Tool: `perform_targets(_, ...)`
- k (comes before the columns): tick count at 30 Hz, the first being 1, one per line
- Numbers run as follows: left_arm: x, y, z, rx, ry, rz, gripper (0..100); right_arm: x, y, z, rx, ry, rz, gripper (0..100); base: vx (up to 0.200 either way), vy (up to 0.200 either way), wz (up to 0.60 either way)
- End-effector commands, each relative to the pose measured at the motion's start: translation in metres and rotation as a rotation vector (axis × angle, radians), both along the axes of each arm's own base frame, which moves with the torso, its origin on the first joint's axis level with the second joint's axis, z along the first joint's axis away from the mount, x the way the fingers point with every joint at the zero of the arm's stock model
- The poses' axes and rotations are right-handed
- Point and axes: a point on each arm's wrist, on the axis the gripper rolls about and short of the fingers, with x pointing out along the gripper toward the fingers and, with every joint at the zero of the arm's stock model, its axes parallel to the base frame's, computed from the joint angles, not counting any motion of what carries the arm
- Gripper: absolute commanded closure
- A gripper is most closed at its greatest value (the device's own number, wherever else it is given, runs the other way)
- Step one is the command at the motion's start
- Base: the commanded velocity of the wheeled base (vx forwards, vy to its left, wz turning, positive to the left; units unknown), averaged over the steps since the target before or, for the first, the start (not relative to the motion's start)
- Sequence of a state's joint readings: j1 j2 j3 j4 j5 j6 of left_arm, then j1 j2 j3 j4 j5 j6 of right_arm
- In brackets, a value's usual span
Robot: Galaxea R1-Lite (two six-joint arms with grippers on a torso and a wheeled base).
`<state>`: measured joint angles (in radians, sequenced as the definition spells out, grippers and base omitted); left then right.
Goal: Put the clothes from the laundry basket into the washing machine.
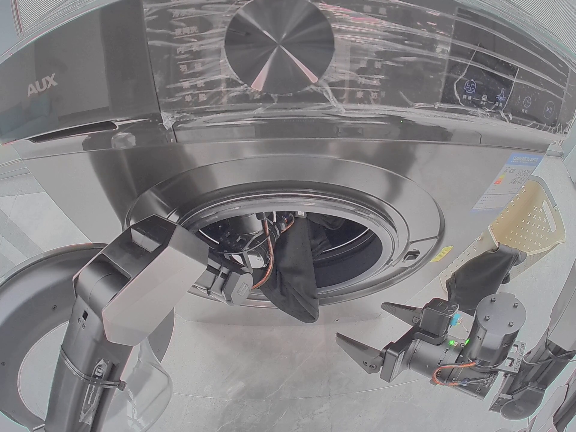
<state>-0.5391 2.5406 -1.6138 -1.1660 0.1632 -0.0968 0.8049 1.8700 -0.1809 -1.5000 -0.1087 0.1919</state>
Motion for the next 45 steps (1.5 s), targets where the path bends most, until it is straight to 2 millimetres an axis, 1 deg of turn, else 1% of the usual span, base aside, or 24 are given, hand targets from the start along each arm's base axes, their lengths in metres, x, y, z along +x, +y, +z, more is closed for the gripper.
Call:
perform_targets(1,0.001,0.0,-0.003,0.003,0.005,0.003,100,0.0,0.0,-0.001,-0.002,0.002,0.0,0,0.0,0.0,0.0)
perform_targets(2,0.0,0.0,-0.003,0.003,0.005,0.003,100,0.0,0.0,-0.001,-0.002,0.002,0.0,0,0.0,0.0,0.0)
perform_targets(3,0.0,0.0,-0.003,0.003,0.005,0.003,0,0.0,0.0,-0.001,-0.002,0.002,0.0,0,0.0,0.0,0.0)
perform_targets(6,-0.003,0.0,-0.003,0.005,0.016,-0.001,0,0.0,0.0,-0.001,-0.002,0.002,0.0,0,0.0,0.0,0.0)
perform_targets(7,-0.009,-0.001,0.0,0.01,0.029,-0.007,0,0.0,0.0,-0.001,-0.002,0.002,0.0,0,0.0,0.0,0.0)
perform_targets(13,-0.031,0.003,-0.004,0.077,0.143,-0.026,0,0.0,0.0,-0.001,-0.002,0.002,0.0,0,0.0,0.0,0.0)
perform_targets(14,-0.031,0.003,-0.004,0.077,0.143,-0.026,0,0.0,0.0,-0.001,-0.002,0.002,0.0,0,0.0,0.0,0.0)
perform_targets(15,-0.037,0.004,-0.004,0.088,0.159,-0.032,0,0.0,0.0,-0.001,-0.002,0.002,0.0,0,0.0,0.0,0.0)
perform_targets(20,-0.054,0.006,-0.011,0.124,0.208,-0.06,0,0.0,0.0,-0.001,-0.002,0.002,0.0,0,0.0,0.0,0.0)
perform_targets(21,-0.054,0.006,-0.011,0.124,0.208,-0.06,0,0.0,0.0,-0.001,-0.002,0.002,0.0,0,0.0,0.0,0.0)
perform_targets(22,-0.063,0.006,-0.013,0.143,0.231,-0.081,0,0.0,0.0,-0.001,-0.002,0.002,0.0,0,0.0,0.0,0.0)
perform_targets(25,-0.071,0.004,-0.016,0.16,0.25,-0.133,0,0.0,0.0,-0.001,-0.002,0.002,0.0,0,0.0,0.0,0.0)
perform_targets(30,-0.071,0.001,-0.021,0.168,0.256,-0.162,0,0.0,0.0,0.0,-0.001,0.001,0.0,0,0.0,0.0,0.0)
perform_targets(33,-0.065,-0.003,-0.035,0.174,0.268,-0.169,0,0.0,0.0,-0.001,-0.002,0.002,0.0,0,0.0,0.0,0.0)
perform_targets(34,-0.064,-0.004,-0.036,0.175,0.267,-0.167,0,0.0,0.0,-0.001,-0.002,0.002,0.0,0,0.0,0.0,0.0)
perform_targets(35,-0.061,-0.005,-0.044,0.183,0.272,-0.165,0,0.0,0.0,-0.001,-0.002,0.002,0.002,0,0.0,0.0,0.0)
perform_targets(36,-0.06,-0.004,-0.046,0.183,0.272,-0.162,100,0.0,0.0,-0.001,-0.002,0.002,0.002,0,0.0,0.0,0.0)
perform_targets(38,-0.052,-0.005,-0.048,0.169,0.261,-0.149,100,0.0,0.0,-0.001,-0.003,0.003,0.002,0,0.0,0.0,0.0)
perform_targets(41,-0.038,-0.01,-0.044,0.132,0.211,-0.118,100,0.001,0.001,-0.002,-0.006,0.006,0.003,0,0.0,0.0,0.0)
perform_targets(42,-0.036,-0.009,-0.045,0.129,0.207,-0.111,100,0.001,0.001,-0.003,-0.007,0.007,0.003,0,0.0,0.0,0.0)
perform_targets(43,-0.026,-0.008,-0.041,0.107,0.179,-0.073,100,0.001,0.001,-0.004,-0.01,0.011,0.003,0,0.0,0.0,0.0)
perform_targets(45,-0.017,-0.011,-0.039,0.081,0.148,-0.04,100,0.0,0.002,-0.004,-0.012,0.012,0.008,0,0.0,0.0,0.0)
